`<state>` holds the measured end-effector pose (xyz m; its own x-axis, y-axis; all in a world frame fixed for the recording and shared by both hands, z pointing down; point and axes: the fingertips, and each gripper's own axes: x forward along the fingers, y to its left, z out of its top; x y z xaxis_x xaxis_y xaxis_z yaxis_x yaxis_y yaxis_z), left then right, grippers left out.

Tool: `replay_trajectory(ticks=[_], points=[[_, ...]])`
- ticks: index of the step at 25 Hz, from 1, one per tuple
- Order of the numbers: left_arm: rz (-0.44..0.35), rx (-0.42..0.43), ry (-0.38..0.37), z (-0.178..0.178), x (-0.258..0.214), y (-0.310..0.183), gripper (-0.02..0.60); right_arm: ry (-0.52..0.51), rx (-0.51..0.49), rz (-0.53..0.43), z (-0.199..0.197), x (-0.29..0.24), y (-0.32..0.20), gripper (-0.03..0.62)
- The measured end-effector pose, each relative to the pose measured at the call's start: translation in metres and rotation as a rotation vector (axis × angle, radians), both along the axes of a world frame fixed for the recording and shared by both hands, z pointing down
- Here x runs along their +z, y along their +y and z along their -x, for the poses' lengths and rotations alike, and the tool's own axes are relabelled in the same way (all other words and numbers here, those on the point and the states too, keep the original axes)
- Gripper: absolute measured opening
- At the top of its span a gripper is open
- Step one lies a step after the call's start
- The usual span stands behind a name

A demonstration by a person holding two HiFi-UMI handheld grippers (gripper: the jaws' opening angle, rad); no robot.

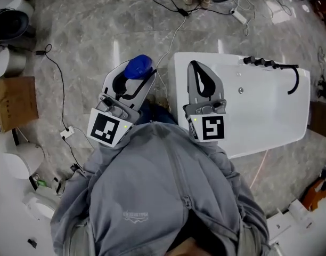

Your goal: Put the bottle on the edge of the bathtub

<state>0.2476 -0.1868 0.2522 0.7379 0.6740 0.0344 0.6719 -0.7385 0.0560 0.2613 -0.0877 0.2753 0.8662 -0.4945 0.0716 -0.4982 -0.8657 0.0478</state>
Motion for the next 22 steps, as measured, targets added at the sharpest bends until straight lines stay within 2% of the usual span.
replay_trajectory(ticks=[6,14,22], points=[[-0.017,0.191,0.005,-0.02,0.002,0.032,0.158,-0.004,0.152,-0.01,-0.006,-0.001,0.019,0.005],[-0.049,0.334,0.005,-0.034,0.014,0.058,0.158,-0.023,0.263,-0.001,-0.014,0.016,0.04,0.005],[-0.066,0.424,-0.009,-0.047,0.057,0.089,0.158,-0.037,0.293,-0.018,-0.025,0.047,0.055,0.005]])
